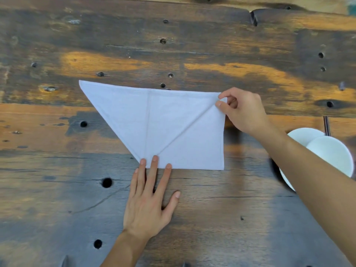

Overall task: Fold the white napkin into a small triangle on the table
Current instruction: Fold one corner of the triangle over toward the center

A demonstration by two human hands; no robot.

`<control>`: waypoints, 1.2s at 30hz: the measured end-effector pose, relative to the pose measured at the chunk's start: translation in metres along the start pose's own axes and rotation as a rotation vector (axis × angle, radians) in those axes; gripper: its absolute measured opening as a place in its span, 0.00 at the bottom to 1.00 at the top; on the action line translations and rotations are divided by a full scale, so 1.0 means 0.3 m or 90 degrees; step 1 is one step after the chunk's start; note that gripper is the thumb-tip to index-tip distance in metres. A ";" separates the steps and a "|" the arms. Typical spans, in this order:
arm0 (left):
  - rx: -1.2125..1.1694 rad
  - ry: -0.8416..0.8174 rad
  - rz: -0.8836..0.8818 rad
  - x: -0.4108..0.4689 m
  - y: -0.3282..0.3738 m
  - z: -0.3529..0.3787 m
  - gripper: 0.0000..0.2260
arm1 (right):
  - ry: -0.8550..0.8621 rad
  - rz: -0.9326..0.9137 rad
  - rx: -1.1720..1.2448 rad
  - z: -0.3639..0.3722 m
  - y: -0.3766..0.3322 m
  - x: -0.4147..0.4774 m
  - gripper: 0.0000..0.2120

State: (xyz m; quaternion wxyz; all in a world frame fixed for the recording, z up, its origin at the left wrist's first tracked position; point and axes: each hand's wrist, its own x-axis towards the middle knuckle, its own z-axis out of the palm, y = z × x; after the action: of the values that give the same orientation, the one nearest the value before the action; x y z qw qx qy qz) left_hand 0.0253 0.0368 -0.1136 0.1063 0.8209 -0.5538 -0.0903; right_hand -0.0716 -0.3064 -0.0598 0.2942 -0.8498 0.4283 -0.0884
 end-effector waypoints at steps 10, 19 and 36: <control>0.030 -0.015 0.017 -0.005 -0.001 0.004 0.28 | -0.092 -0.293 -0.112 0.278 -0.331 -0.258 0.27; 0.045 -0.030 0.011 0.001 0.001 -0.003 0.30 | -0.181 -0.236 -0.342 0.235 -0.083 -0.153 0.32; 0.036 -0.067 -0.028 0.000 0.011 -0.026 0.28 | -0.099 0.011 -0.311 0.156 0.063 -0.116 0.36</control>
State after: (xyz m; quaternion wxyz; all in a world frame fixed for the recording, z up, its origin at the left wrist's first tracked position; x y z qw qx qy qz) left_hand 0.0243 0.0361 -0.1053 0.0519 0.8297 -0.5427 -0.1198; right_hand -0.0870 -0.2681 -0.1052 0.1130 -0.8963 0.4202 0.0857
